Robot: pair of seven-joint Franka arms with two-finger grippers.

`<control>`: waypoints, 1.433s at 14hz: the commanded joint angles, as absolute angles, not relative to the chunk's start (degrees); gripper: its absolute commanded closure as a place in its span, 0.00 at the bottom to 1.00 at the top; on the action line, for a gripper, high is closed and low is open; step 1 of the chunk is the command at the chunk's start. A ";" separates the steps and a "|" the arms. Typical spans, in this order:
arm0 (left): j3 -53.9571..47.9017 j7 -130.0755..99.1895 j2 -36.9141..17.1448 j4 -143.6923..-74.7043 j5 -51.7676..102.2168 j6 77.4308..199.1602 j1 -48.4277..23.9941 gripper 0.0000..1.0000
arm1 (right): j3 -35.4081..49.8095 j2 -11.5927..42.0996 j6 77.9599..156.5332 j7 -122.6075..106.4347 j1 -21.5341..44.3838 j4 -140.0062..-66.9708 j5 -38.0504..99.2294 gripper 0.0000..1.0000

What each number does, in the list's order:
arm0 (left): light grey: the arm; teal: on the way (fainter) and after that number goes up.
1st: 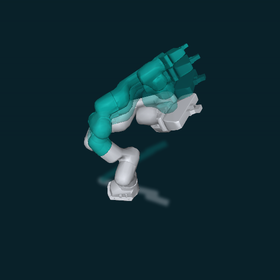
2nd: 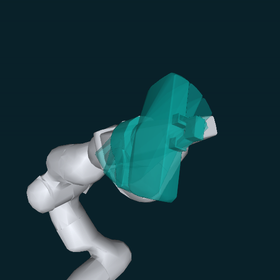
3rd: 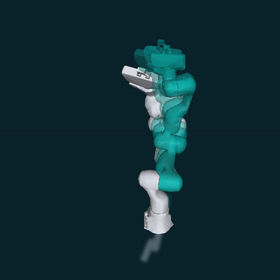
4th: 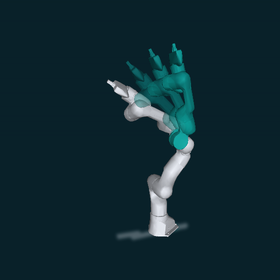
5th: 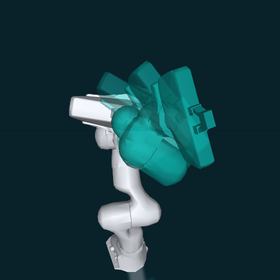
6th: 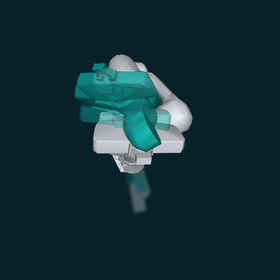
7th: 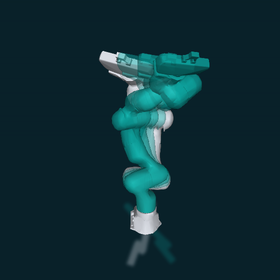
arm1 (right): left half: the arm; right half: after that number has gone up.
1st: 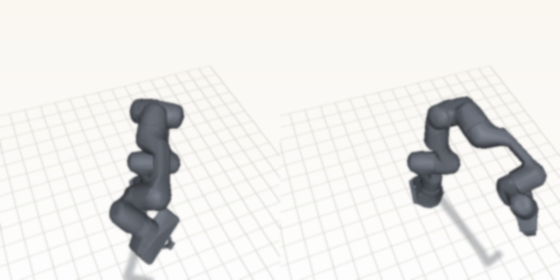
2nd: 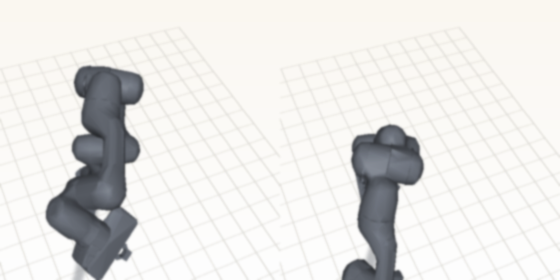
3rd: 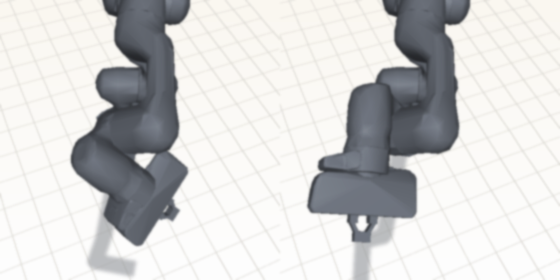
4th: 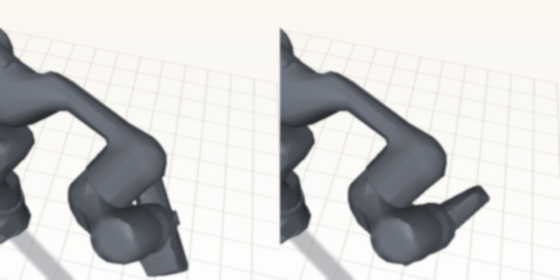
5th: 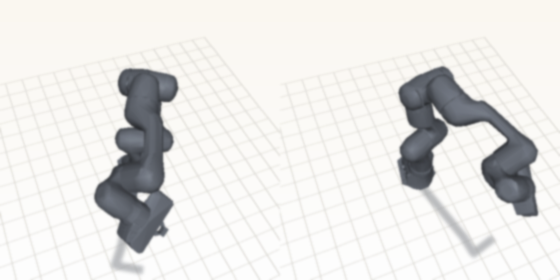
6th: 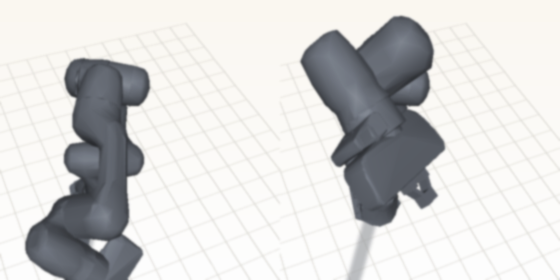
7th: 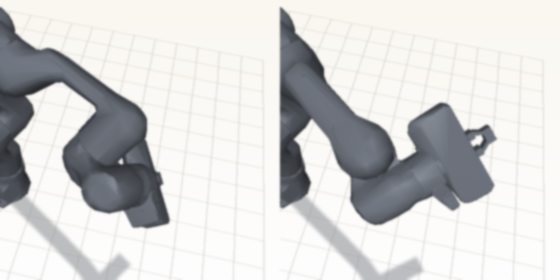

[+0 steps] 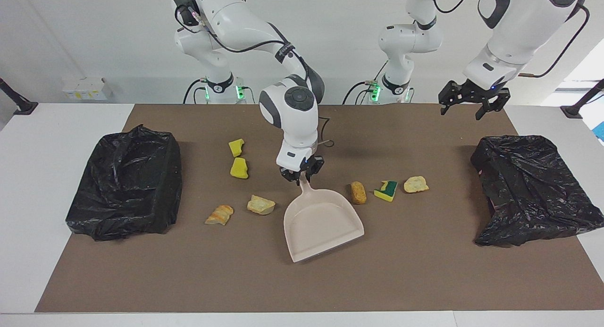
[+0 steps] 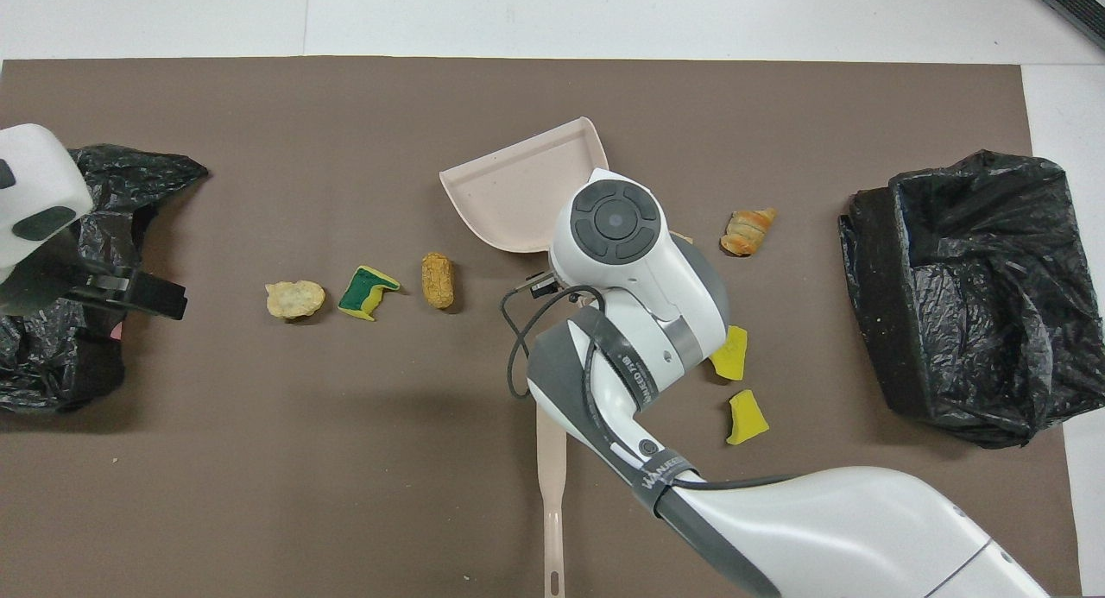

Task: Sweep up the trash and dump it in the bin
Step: 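Lift the dustpan with the right gripper while the left gripper reaches the brush, then grasp the wooden brush handle with the left gripper and lift it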

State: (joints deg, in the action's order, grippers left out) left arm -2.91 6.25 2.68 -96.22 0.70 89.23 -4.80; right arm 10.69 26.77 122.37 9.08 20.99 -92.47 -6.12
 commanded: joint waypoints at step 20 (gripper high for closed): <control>-2.37 -46.82 5.45 -134.56 3.52 130.60 -54.21 0.00 | 11.16 26.81 122.96 -57.46 13.36 -93.69 -21.09 1.00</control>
